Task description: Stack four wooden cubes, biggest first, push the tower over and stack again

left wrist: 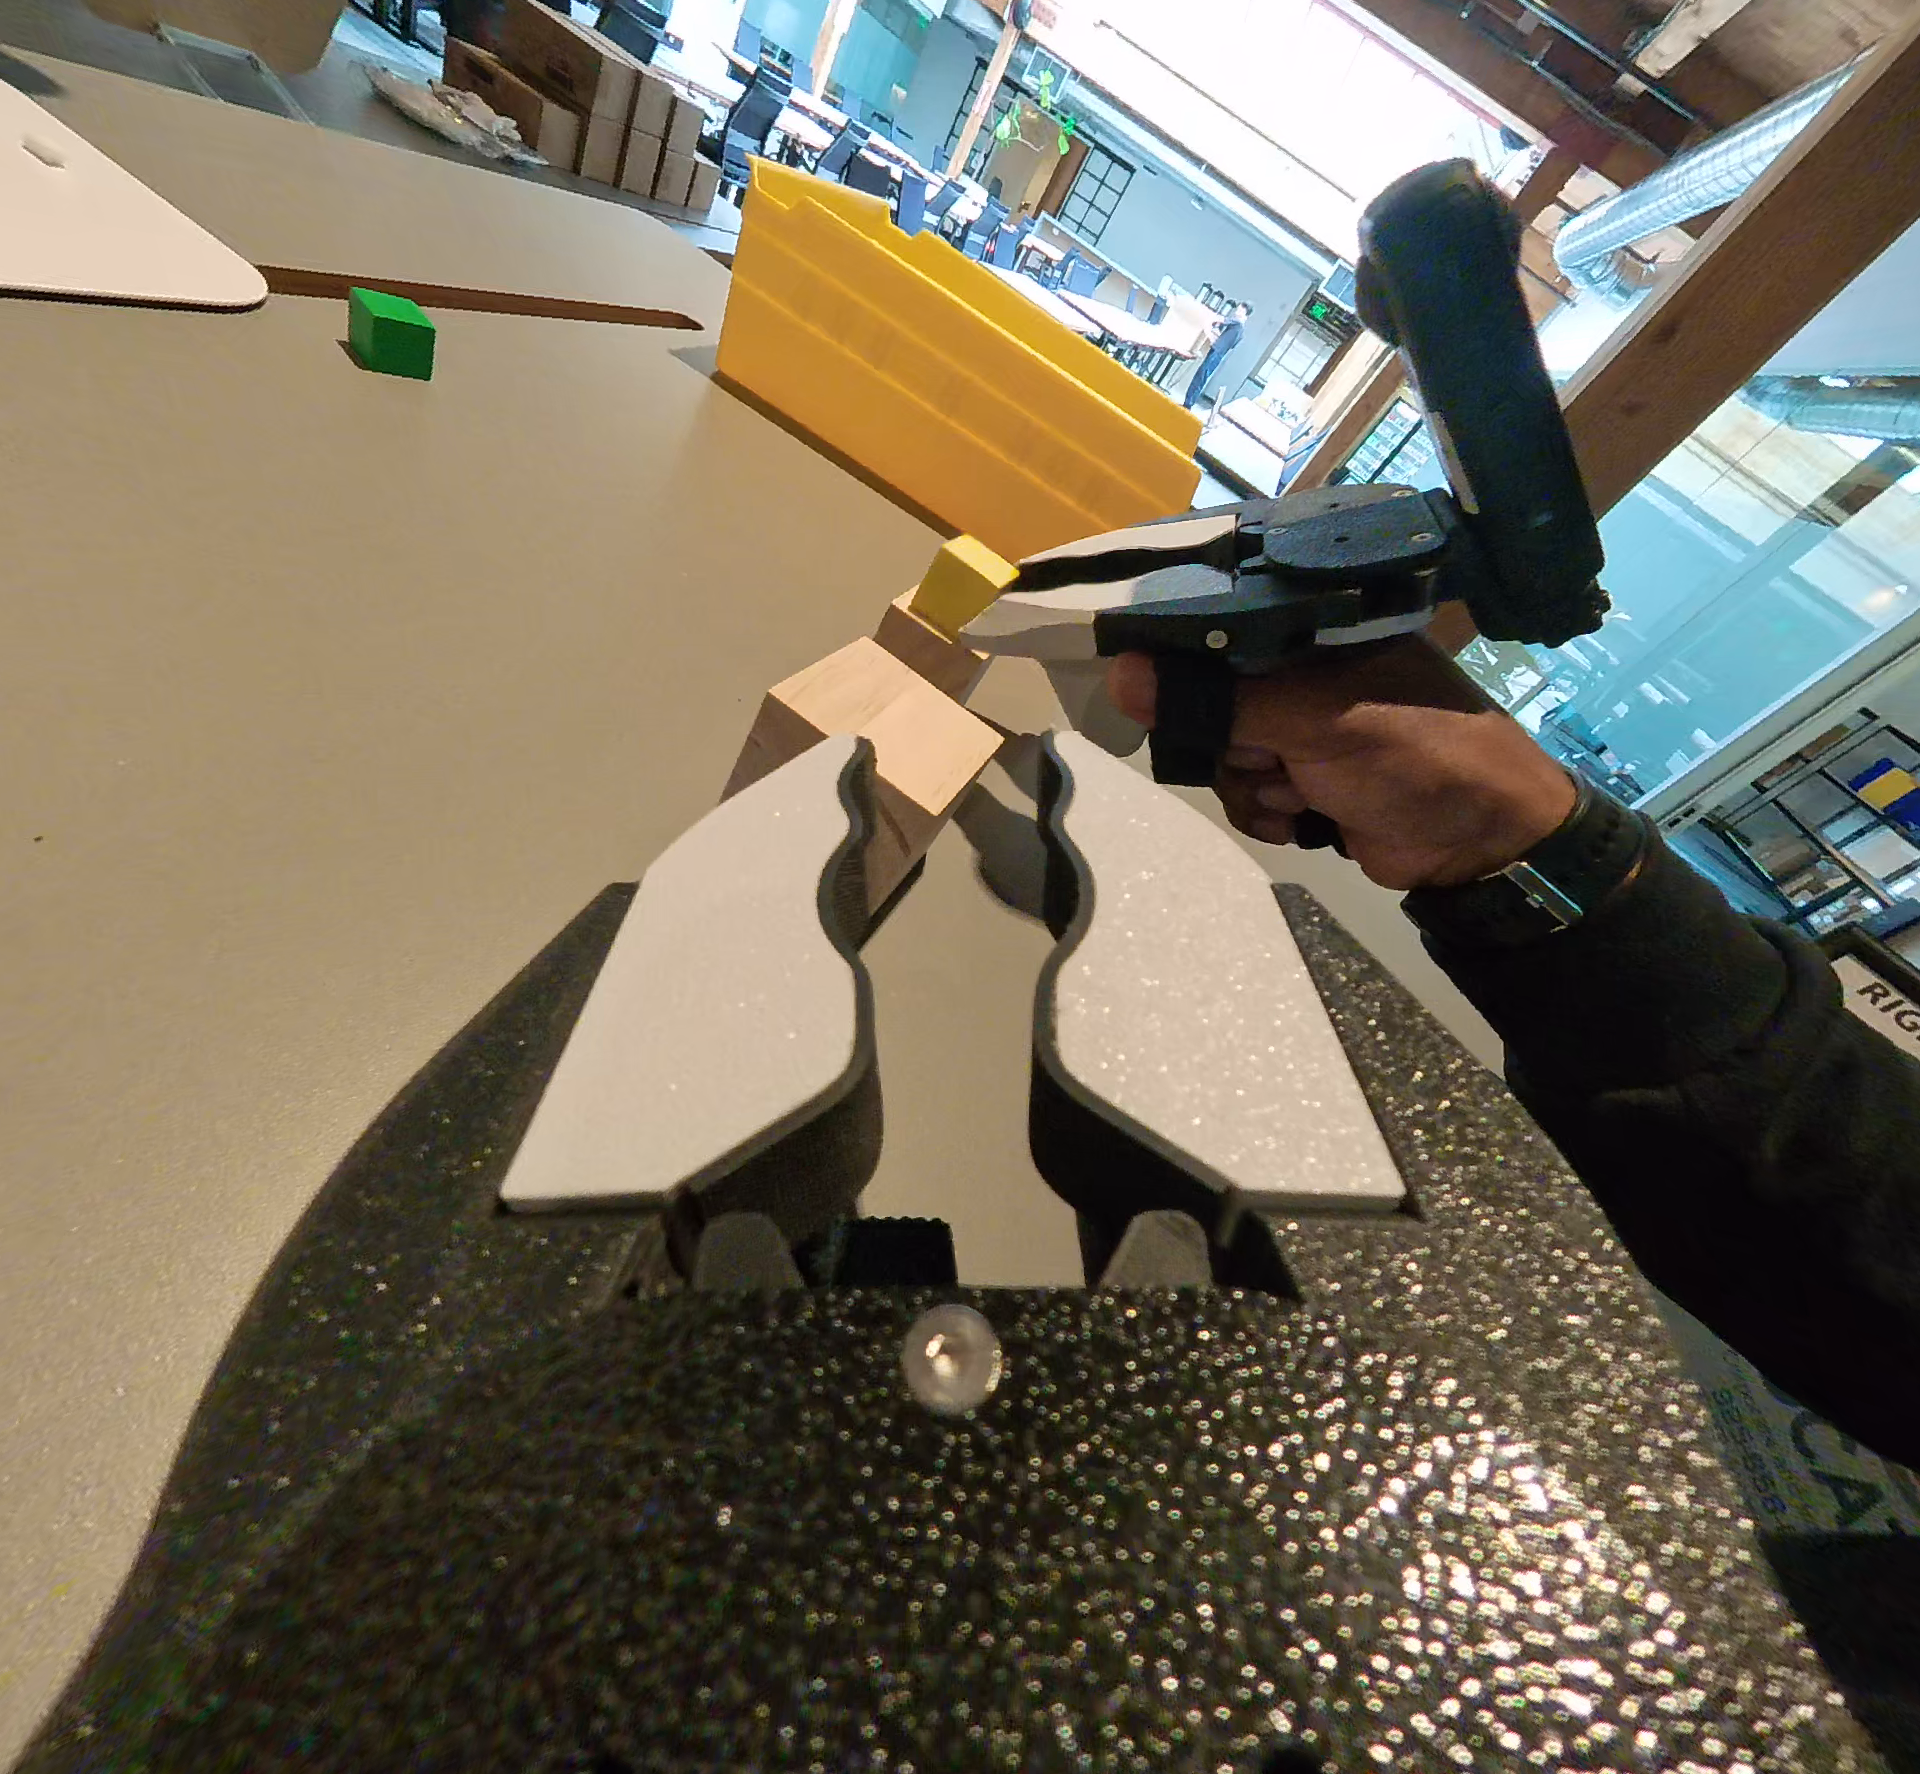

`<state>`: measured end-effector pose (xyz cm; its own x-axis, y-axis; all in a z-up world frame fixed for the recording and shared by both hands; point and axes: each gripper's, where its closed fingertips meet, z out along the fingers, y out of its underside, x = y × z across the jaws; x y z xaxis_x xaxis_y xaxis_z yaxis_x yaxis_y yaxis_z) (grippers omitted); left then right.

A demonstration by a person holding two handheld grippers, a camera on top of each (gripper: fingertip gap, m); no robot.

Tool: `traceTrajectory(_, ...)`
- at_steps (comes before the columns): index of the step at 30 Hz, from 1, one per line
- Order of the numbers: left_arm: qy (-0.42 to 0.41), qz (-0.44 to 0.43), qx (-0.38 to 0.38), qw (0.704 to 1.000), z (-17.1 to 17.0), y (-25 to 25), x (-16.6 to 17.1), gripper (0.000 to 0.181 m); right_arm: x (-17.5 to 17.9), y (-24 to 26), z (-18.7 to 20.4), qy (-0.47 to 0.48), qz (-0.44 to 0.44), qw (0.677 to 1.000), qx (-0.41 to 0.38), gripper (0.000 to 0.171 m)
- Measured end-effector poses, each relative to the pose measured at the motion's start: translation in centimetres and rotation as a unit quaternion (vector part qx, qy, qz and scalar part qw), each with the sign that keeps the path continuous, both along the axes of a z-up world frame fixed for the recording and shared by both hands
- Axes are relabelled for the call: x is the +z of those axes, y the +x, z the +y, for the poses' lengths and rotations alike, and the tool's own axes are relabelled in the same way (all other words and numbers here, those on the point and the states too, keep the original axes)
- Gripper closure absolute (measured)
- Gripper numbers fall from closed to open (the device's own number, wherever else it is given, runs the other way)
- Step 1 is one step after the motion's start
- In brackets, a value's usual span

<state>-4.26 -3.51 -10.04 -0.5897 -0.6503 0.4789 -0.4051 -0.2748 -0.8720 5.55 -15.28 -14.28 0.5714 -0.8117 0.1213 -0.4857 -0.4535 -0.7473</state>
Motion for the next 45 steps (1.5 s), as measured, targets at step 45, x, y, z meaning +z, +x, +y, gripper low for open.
traceTrajectory(45,0.115,-0.231,0.281,0.924,11.0,1.6,4.5,0.157,4.4,16.2,10.8,0.217,-0.092,0.884,0.404,0.126)
